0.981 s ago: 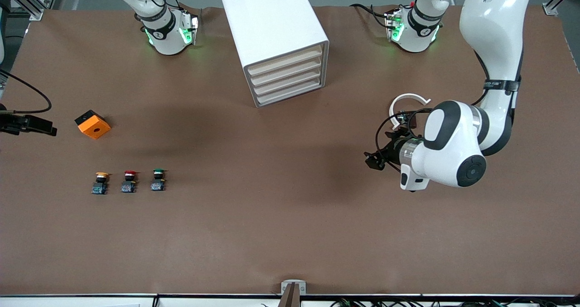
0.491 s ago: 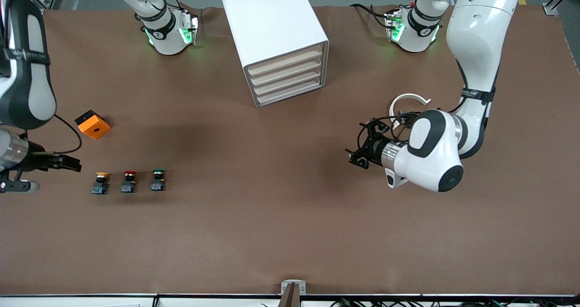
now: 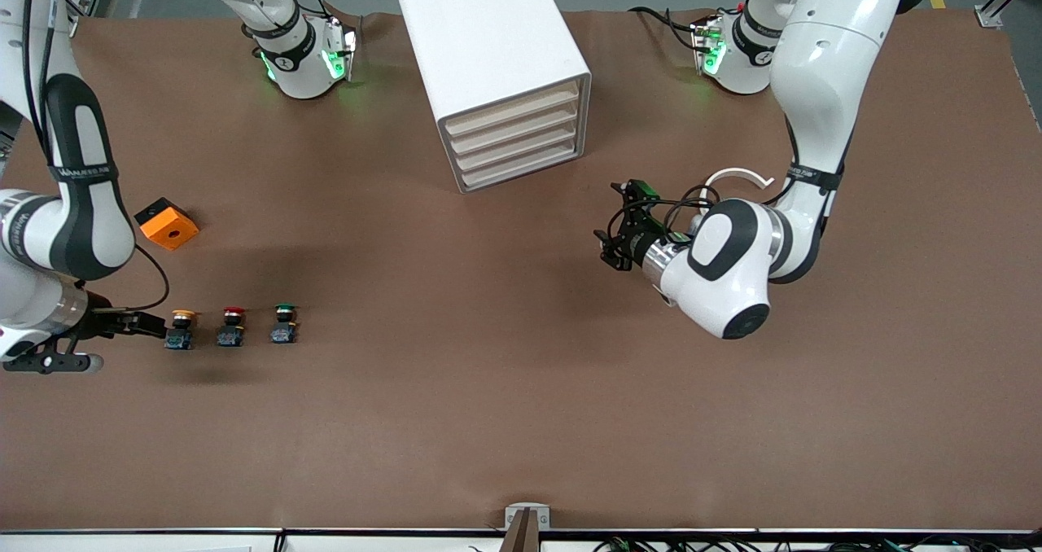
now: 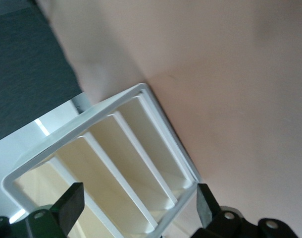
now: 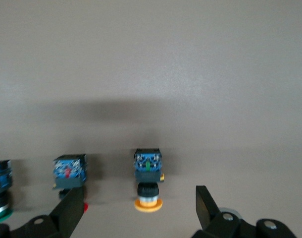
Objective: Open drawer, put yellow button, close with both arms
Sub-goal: 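Grasp the drawer handle with the left gripper while the right gripper grasps the yellow button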
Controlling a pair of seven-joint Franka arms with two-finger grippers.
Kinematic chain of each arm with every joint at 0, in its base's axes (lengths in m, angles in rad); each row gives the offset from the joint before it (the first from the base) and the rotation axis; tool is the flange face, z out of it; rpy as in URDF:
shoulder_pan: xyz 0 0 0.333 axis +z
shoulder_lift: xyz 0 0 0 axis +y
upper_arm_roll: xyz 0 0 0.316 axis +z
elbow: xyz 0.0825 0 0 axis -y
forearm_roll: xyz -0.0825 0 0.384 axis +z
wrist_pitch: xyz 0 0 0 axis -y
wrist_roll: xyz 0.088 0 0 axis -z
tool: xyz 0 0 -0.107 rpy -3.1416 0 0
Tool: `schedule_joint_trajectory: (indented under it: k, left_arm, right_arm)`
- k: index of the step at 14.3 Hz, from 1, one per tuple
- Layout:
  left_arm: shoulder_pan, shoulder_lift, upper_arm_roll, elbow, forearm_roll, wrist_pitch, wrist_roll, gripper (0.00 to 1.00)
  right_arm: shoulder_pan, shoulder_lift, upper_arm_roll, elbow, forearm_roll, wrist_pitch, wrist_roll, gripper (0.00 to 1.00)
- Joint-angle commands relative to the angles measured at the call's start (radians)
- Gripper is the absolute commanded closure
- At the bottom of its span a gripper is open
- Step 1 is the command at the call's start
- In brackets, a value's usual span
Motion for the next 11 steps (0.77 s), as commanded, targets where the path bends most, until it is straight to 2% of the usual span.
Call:
schedule_joint_trajectory:
  k: [1, 3, 5, 11]
  left_arm:
    - [0.004, 0.041, -0.04, 0.025, -0.037, -0.071, -0.131, 0.0]
    - [0.003, 0.052, -0.053, 0.018, -0.04, -0.128, -0.192, 0.0]
    - [0.004, 0.064, -0.087, 0.004, -0.057, -0.156, -0.26, 0.0]
    - [-0.017, 0.07, -0.11, -0.044, -0.157, -0.209, -0.352, 0.0]
  right_arm:
    - [-0.015, 0.015, 0.016, -0.057, 0.016, 0.109, -0.019, 0.0]
    - [-0.018, 0.039, 0.017, -0.08, 0.016, 0.163, -0.021, 0.0]
    - [-0.018, 0.059, 0.017, -0.08, 0.018, 0.168, -0.041, 0.0]
    - [-0.024, 0.094, 0.017, -0.077, 0.019, 0.183, -0.042, 0.0]
